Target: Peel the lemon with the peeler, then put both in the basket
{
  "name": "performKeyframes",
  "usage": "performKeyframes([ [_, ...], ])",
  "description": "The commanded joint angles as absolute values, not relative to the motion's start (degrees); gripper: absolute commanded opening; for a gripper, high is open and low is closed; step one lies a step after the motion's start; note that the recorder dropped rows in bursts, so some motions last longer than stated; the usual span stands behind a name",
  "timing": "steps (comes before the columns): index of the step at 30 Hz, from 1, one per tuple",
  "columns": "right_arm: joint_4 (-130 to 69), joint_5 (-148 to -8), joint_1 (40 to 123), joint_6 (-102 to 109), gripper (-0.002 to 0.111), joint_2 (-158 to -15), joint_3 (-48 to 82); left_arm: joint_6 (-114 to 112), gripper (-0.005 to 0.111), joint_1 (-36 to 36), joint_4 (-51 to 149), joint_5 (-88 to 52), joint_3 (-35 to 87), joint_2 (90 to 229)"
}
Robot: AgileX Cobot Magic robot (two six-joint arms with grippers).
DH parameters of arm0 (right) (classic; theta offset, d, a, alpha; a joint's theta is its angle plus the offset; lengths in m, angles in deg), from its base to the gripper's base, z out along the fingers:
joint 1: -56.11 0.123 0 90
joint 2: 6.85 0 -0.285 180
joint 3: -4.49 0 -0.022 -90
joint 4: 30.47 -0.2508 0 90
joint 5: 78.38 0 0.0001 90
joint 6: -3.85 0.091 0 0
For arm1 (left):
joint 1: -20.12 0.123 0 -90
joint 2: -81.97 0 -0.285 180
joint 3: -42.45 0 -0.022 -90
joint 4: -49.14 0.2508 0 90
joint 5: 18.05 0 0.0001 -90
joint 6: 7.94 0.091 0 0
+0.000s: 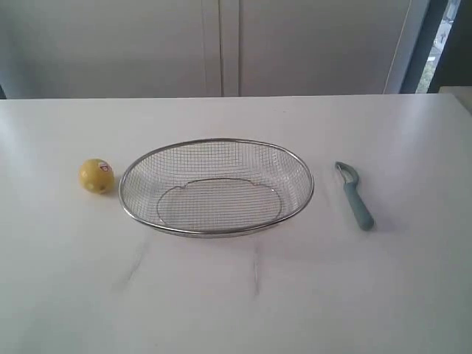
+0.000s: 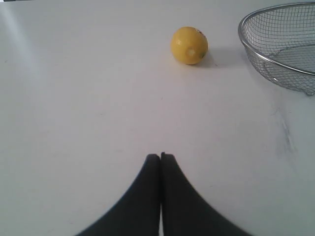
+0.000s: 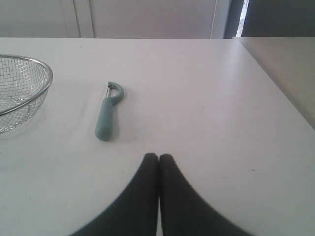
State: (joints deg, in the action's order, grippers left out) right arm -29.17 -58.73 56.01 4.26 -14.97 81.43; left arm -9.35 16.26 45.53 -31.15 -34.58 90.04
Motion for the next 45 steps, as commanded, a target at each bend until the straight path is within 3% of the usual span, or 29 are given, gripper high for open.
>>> performKeyframes([
  [1, -29.12, -58.93, 55.55, 3.85, 0.0, -14.64, 81.71, -9.35, 0.0, 15.99, 45.17, -31.38, -34.77, 89.76],
  [31, -29.12, -59.86, 55.55, 3.85, 0.0, -14.64, 81.71, -9.1, 0.0, 15.99, 45.17, -31.38, -34.77, 89.76],
  [45, -29.12, -79.51, 55.55, 4.75, 0.0, -14.64, 81.71, -9.1, 0.0, 15.99, 45.17, -31.38, -34.77, 89.76],
])
